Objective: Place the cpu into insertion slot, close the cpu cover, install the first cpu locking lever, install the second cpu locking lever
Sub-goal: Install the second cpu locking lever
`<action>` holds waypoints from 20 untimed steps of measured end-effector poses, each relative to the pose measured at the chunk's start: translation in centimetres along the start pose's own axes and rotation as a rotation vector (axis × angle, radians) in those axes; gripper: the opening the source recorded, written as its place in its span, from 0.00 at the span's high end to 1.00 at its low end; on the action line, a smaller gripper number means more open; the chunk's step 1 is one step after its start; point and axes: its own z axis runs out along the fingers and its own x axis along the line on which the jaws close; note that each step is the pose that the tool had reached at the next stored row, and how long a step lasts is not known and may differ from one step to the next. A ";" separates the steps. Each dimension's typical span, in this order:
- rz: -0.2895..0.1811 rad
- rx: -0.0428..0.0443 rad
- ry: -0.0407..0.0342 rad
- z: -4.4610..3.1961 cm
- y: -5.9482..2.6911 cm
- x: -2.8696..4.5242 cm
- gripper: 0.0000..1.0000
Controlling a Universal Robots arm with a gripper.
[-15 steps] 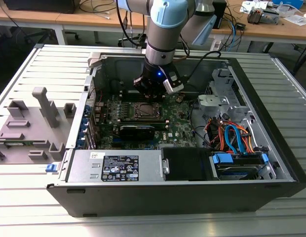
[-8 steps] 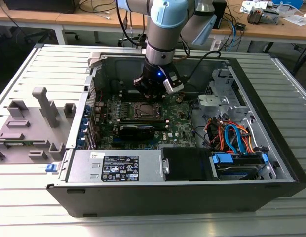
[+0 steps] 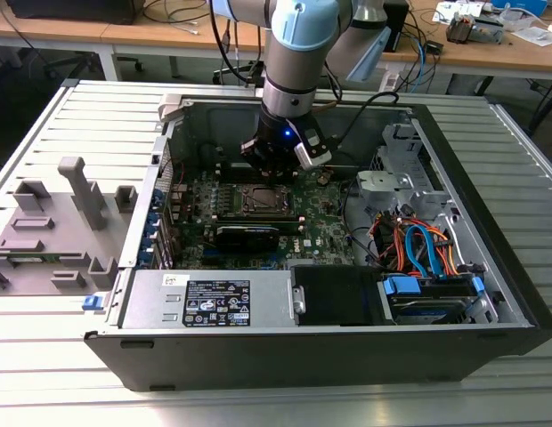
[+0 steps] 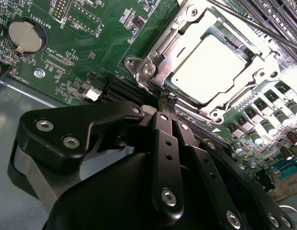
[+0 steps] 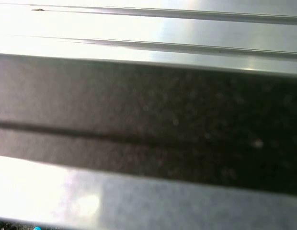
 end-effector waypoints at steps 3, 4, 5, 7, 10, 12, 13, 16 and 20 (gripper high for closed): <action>0.000 0.0000 0.0000 0.00 0.00 0.00 0.89; 0.000 0.0000 0.0000 0.00 0.00 0.00 0.89; 0.000 0.0001 0.0000 0.00 0.00 0.00 0.89; 0.000 0.0000 0.0000 0.00 0.00 0.00 0.89; 0.000 0.0000 0.0000 0.00 0.00 0.00 0.89; 0.000 0.0000 0.0000 0.00 0.00 0.00 0.89; 0.000 0.0000 0.0000 0.00 0.00 0.00 0.89; 0.000 0.0001 0.0000 0.00 0.00 0.00 0.89; 0.000 0.0000 0.0000 0.00 0.00 0.00 0.89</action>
